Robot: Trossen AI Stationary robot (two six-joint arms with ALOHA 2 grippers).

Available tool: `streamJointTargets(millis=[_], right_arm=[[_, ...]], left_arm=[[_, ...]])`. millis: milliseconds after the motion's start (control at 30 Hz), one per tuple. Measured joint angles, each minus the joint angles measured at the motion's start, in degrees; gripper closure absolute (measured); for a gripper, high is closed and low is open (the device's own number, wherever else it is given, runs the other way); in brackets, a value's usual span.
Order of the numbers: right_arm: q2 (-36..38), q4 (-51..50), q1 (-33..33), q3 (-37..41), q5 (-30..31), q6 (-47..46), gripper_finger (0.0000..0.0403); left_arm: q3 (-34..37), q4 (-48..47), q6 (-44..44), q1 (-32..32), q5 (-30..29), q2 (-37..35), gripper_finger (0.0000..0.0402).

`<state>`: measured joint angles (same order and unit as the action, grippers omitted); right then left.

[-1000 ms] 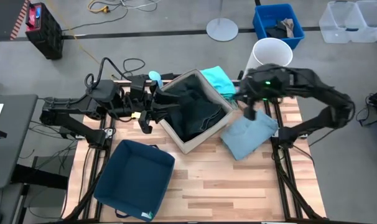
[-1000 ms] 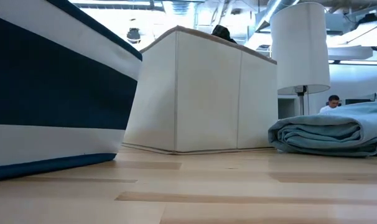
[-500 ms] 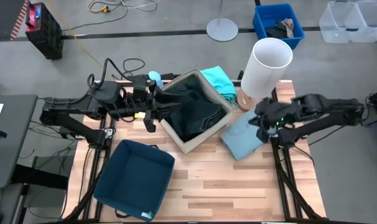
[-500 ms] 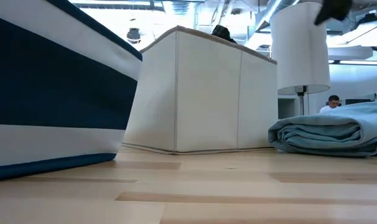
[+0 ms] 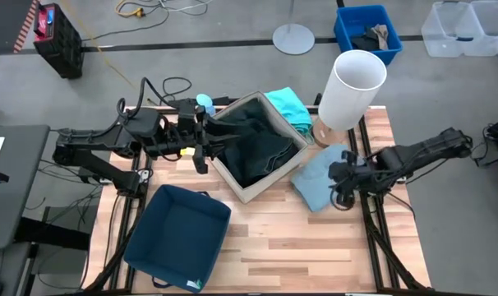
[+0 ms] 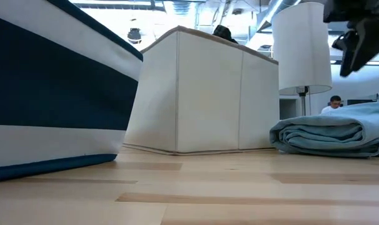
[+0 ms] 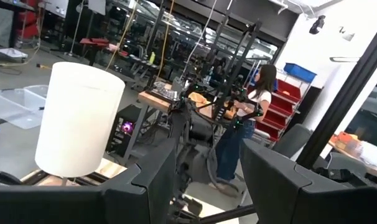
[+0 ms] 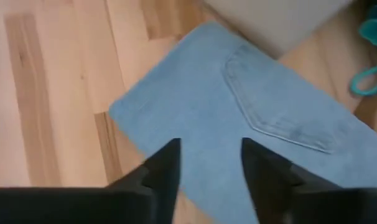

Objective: Sort clothes
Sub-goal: Put the blue pants into the blue white laundry organizer

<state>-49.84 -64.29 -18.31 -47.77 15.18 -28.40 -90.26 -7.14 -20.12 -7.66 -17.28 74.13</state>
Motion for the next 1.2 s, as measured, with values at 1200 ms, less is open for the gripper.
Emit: streamJointTargets(millis=[1200], right_arm=[[-44.73,12.78,-12.71,3.34,13.94,-16.95,0.0152]], left_arm=[[0.00,-1.31,-1.49,0.96,-0.07,0.00,0.0228]])
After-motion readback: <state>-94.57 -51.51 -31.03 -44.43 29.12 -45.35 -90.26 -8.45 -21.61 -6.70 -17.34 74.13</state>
